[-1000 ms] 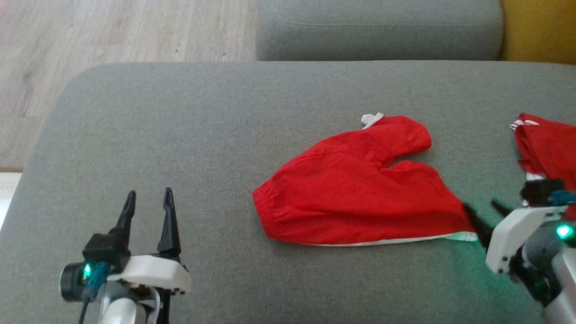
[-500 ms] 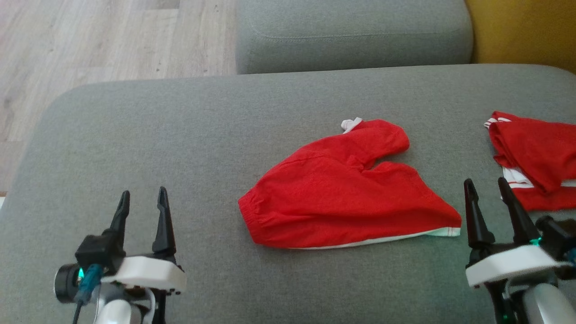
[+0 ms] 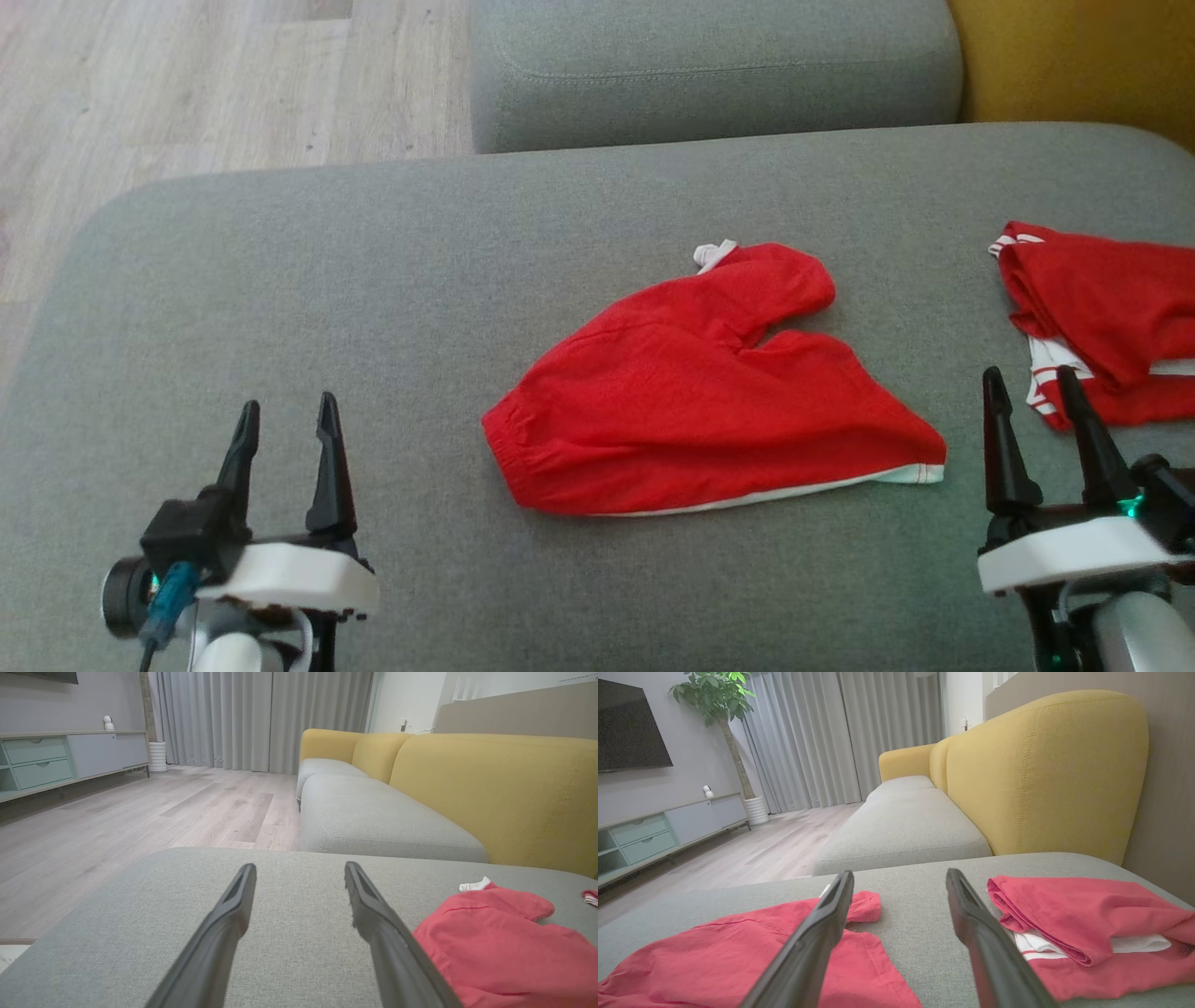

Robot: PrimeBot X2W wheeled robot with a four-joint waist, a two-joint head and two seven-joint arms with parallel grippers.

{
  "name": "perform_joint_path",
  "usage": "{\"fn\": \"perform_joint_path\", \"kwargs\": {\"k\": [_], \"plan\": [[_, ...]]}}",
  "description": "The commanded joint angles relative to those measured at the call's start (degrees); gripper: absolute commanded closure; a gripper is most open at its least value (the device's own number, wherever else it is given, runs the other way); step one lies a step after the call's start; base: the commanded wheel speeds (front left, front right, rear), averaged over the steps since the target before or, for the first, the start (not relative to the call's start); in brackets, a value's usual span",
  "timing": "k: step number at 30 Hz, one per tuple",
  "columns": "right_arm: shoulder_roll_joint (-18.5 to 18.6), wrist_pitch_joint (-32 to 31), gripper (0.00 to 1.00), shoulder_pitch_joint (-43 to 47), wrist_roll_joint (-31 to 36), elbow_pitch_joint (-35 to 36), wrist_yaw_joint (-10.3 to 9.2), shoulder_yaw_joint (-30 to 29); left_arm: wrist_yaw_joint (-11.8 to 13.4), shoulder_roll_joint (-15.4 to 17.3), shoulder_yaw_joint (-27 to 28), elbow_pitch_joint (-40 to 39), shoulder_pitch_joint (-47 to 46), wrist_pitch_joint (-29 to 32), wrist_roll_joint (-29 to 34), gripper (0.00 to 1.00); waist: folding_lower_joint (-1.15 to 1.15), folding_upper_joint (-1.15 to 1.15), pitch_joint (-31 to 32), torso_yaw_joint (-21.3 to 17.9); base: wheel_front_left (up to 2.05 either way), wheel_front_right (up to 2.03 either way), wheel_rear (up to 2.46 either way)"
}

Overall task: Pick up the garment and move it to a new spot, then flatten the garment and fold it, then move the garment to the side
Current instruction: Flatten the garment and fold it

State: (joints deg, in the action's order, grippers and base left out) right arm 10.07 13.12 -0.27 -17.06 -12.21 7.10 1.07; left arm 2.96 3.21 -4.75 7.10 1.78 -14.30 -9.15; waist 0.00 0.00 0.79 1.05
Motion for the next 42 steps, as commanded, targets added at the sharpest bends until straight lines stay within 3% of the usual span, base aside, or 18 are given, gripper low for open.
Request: {"fn": "perform_joint_path", "kwargs": {"k": [1,11,13,16,20,26,31,42], "plan": [[0.94,0.47,0.0,-0.73,0.39,1.93,0.39,0.76,-0.33,-0.06,1.86,-2.24,-2.1,-0.7,0.13,0.0,0.0,0.0,-0.05,0.03,0.0,0.0,0.0],[0.97,0.06,0.0,-0.71,0.26,1.5,0.39,0.55,-0.97,-0.22,1.82,-1.92,-2.33,-0.7,0.35,0.0,0.0,0.0,-0.16,0.22,0.0,0.0,0.0],[1.38,-1.15,0.0,-0.7,0.24,0.89,0.39,0.38,-2.45,-0.23,0.63,-1.07,-2.14,-0.7,0.12,0.0,0.0,0.0,-0.2,0.14,0.0,0.0,0.0],[2.48,-6.45,0.0,-0.76,-0.33,-1.07,0.39,0.79,-7.15,-0.23,-3.31,2.19,-2.04,2.09,-2.12,0.0,0.0,0.0,-0.51,-0.01,0.0,0.0,0.0],[5.31,-19.32,0.0,-2.48,-3.06,-4.65,0.39,4.41,-10.02,1.34,-11.15,5.28,-3.19,13.41,-5.22,0.0,0.0,0.0,-2.4,-0.14,0.0,0.0,0.0],[7.86,-27.27,0.0,-6.49,-6.93,-8.33,0.39,8.4,-10.41,3.51,-19.48,7.65,-7.49,19.99,-10.36,0.0,0.0,0.0,-5.59,0.28,0.0,0.0,0.0],[8.74,-27.17,0.0,-9.5,-8.9,-11.19,0.39,10.88,-10.43,5.03,-22.74,12.37,-11.91,19.93,-11.99,0.0,0.0,0.0,-7.48,0.5,0.0,0.0,0.0],[9.35,-25.87,0.0,-12.26,-10.83,-16.19,0.39,13.43,-10.44,4.83,-26.38,20.32,-17.77,15.98,-14.01,0.0,0.0,0.0,-9.03,0.86,0.0,0.0,0.0]]}}
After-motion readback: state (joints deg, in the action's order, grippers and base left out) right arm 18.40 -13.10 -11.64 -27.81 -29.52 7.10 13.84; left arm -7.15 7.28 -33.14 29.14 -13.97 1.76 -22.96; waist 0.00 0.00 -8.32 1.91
